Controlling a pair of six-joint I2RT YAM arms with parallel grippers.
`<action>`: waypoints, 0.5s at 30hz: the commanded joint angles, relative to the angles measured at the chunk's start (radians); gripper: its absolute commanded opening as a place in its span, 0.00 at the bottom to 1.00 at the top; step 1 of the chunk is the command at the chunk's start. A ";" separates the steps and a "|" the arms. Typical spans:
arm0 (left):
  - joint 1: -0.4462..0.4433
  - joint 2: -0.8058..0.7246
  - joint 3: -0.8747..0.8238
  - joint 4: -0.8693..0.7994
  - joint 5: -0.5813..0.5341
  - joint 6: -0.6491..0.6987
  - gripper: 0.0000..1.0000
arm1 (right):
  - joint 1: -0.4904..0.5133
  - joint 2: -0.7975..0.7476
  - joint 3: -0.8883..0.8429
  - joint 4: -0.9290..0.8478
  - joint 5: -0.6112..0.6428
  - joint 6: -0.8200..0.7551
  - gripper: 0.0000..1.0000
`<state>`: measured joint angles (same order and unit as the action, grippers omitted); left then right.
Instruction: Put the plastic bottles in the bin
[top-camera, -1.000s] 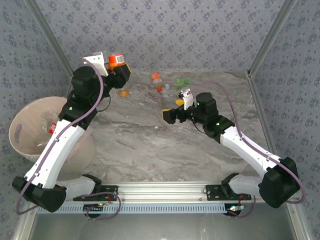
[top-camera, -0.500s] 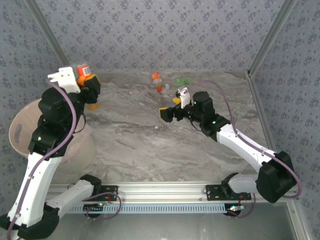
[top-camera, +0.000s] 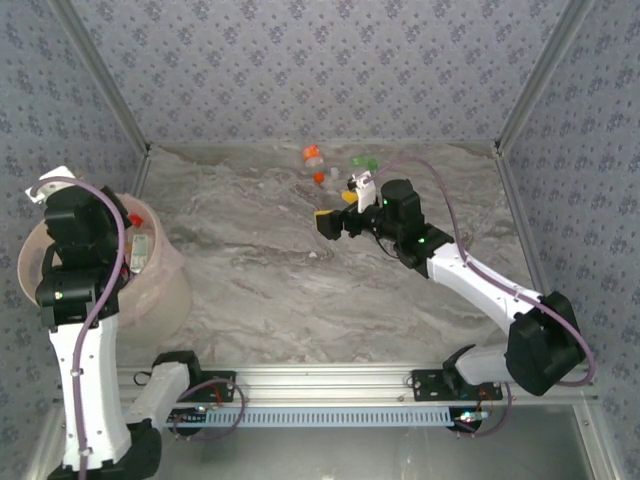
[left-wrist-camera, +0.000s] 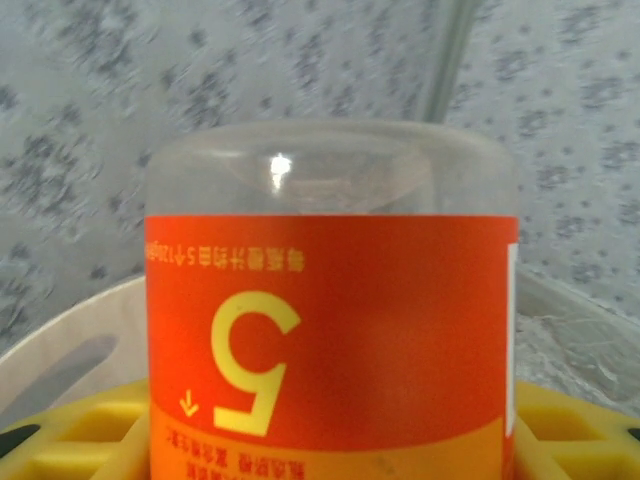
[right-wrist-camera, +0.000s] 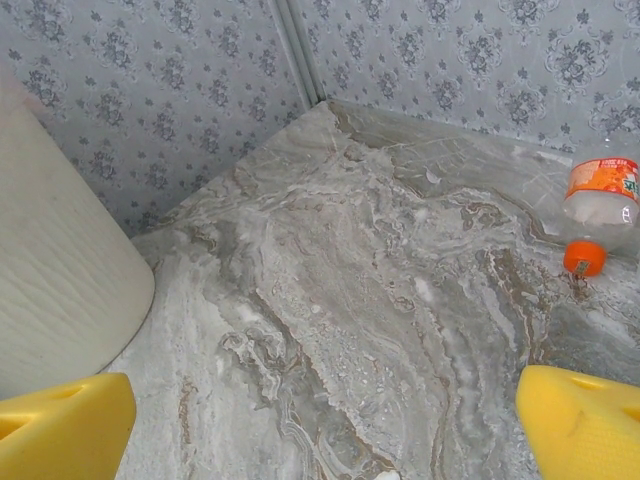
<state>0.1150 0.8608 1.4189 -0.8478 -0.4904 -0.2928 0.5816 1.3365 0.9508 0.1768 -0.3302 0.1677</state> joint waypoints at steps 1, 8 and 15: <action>0.110 0.013 0.031 -0.040 0.132 -0.070 0.48 | 0.002 0.005 0.029 0.024 -0.009 0.010 1.00; 0.191 0.020 -0.079 0.234 0.116 -0.047 0.44 | 0.002 0.015 0.038 0.045 -0.017 0.022 1.00; 0.294 0.043 -0.190 0.452 0.091 0.033 0.47 | 0.001 0.018 0.036 0.041 -0.010 0.022 1.00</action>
<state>0.3645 0.9047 1.2350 -0.5491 -0.4042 -0.2855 0.5816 1.3457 0.9543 0.1917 -0.3305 0.1753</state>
